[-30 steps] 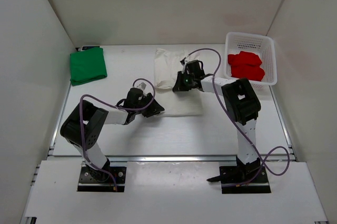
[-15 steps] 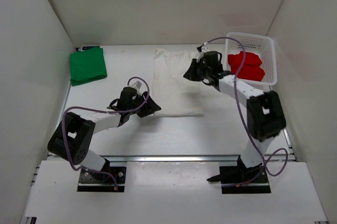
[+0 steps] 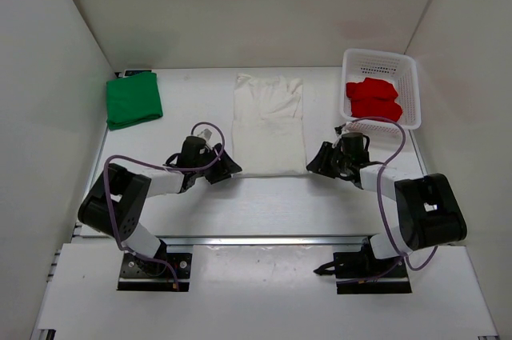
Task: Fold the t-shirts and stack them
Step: Fold the folded rectangular tshirt in 1/3 of the way
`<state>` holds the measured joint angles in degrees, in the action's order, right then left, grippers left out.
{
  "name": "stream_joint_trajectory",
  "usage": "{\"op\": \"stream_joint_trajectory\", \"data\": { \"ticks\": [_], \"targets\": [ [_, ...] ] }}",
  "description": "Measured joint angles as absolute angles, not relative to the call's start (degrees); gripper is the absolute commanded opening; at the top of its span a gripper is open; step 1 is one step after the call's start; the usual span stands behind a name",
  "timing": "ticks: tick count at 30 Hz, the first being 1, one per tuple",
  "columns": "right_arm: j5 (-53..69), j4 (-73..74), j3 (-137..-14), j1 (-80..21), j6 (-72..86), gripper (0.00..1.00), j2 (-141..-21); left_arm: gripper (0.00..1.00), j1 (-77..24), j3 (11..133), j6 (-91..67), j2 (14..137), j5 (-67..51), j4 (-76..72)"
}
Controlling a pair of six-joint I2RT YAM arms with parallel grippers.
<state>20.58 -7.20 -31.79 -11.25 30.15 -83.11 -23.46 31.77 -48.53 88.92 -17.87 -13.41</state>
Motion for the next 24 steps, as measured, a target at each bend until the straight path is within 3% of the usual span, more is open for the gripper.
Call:
{"op": "stream_joint_trajectory", "data": {
  "ticks": [1,5,8,11,18,21,24],
  "targets": [
    [20.5,-7.9,-31.2,-11.3,30.3,0.42,-83.0,0.6,-23.6,31.9,-48.6,89.4,-17.9,-13.9],
    [21.7,-11.5,-29.1,-11.5,31.0,0.47,-82.8,0.5,-23.9,31.9,-49.1,90.8,-17.6,-15.4],
    [22.8,-12.7,-29.2,-11.5,31.2,0.31,-83.7,0.43,-24.4,32.2,-49.3,91.7,-17.3,-15.9],
    [23.2,-12.5,-29.1,-11.2,31.7,0.39,-84.2,0.35,-24.6,32.4,-49.4,92.2,-17.3,-15.9],
    [22.5,-12.2,-24.9,-9.6,32.4,0.54,-74.3,0.34,-24.7,32.4,-49.4,92.3,-16.8,-15.4],
    [24.9,-13.4,-25.5,-9.6,32.4,0.54,-75.7,0.32,-24.7,32.4,-49.4,92.4,-16.8,-15.4],
    [27.8,-14.9,-25.8,-9.6,32.9,0.47,-80.8,0.27,-24.7,32.4,-49.4,92.5,-16.7,-15.4]
  ]
}}
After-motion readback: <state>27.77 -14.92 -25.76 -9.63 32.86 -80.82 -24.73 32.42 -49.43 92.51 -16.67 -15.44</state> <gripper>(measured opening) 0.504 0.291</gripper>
